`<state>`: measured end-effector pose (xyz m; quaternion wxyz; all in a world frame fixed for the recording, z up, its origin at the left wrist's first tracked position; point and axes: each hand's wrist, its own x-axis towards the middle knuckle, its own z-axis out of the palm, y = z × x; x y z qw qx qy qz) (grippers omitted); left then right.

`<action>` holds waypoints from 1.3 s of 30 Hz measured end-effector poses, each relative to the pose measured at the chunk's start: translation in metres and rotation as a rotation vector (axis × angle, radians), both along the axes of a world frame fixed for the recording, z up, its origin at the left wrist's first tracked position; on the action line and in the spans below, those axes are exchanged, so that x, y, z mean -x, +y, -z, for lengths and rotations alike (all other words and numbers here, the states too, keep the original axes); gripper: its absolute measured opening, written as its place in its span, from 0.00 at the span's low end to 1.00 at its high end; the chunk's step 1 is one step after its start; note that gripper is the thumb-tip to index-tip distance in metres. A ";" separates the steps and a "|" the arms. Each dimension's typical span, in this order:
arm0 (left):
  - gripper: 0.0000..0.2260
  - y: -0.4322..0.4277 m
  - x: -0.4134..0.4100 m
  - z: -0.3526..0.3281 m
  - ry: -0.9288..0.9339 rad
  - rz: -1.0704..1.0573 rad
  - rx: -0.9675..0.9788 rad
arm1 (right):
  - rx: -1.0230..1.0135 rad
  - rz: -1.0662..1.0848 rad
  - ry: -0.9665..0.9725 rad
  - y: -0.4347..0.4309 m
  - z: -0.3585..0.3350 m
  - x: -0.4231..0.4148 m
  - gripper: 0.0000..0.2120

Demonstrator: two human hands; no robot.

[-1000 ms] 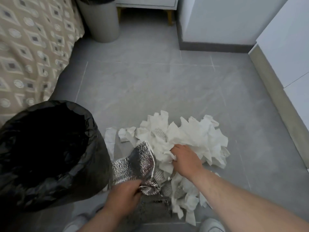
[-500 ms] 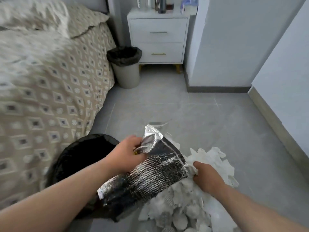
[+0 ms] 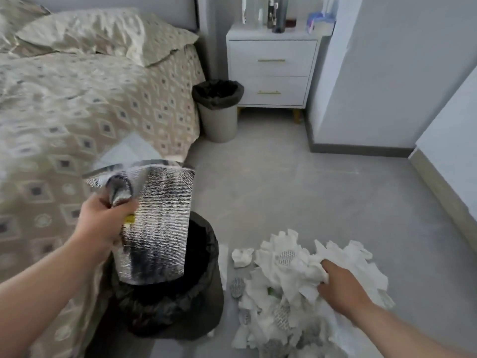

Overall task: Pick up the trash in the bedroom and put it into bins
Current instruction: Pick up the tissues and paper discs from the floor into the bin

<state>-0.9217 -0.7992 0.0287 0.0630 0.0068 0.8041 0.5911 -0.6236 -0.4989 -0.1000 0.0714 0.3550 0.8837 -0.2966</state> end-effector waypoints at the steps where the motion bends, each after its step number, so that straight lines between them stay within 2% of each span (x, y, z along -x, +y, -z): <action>1: 0.09 -0.004 0.001 0.011 -0.013 -0.040 -0.026 | 0.008 0.011 0.021 0.000 -0.003 0.002 0.14; 6: 0.08 -0.017 0.009 0.062 -0.110 -0.212 -0.161 | 0.015 0.054 0.140 0.000 -0.032 0.022 0.20; 10: 0.16 -0.015 0.006 0.086 -0.123 -0.296 -0.255 | 0.028 0.084 0.216 -0.004 -0.049 0.041 0.17; 13: 0.13 -0.015 0.001 0.103 -0.151 -0.296 -0.264 | 0.042 0.060 0.254 -0.013 -0.056 0.053 0.15; 15: 0.07 -0.017 -0.003 0.116 -0.192 -0.249 -0.227 | 0.058 0.045 0.283 -0.019 -0.060 0.062 0.15; 21: 0.13 -0.013 -0.013 0.147 -0.393 0.002 -0.054 | 0.102 0.037 0.335 -0.027 -0.058 0.083 0.15; 23: 0.14 -0.008 -0.010 0.151 -0.472 0.033 -0.087 | 0.131 0.041 0.351 -0.029 -0.057 0.088 0.15; 27: 0.10 -0.003 -0.004 0.162 -0.657 0.068 -0.224 | 0.164 0.050 0.372 -0.031 -0.054 0.093 0.11; 29: 0.10 -0.004 -0.003 0.168 -0.698 0.075 -0.190 | 0.156 0.043 0.379 -0.032 -0.053 0.093 0.12; 32: 0.11 -0.006 0.001 0.181 -0.723 0.020 -0.022 | 0.141 0.042 0.376 -0.032 -0.050 0.094 0.13; 35: 0.20 -0.005 0.004 0.197 -0.668 0.043 0.169 | 0.142 0.053 0.375 -0.032 -0.044 0.095 0.13; 38: 0.15 0.001 0.000 0.189 -0.676 0.105 0.199 | 0.130 0.060 0.378 -0.033 -0.042 0.096 0.13; 39: 0.17 0.002 0.000 0.187 -0.675 0.130 0.184 | 0.133 0.060 0.383 -0.033 -0.042 0.096 0.13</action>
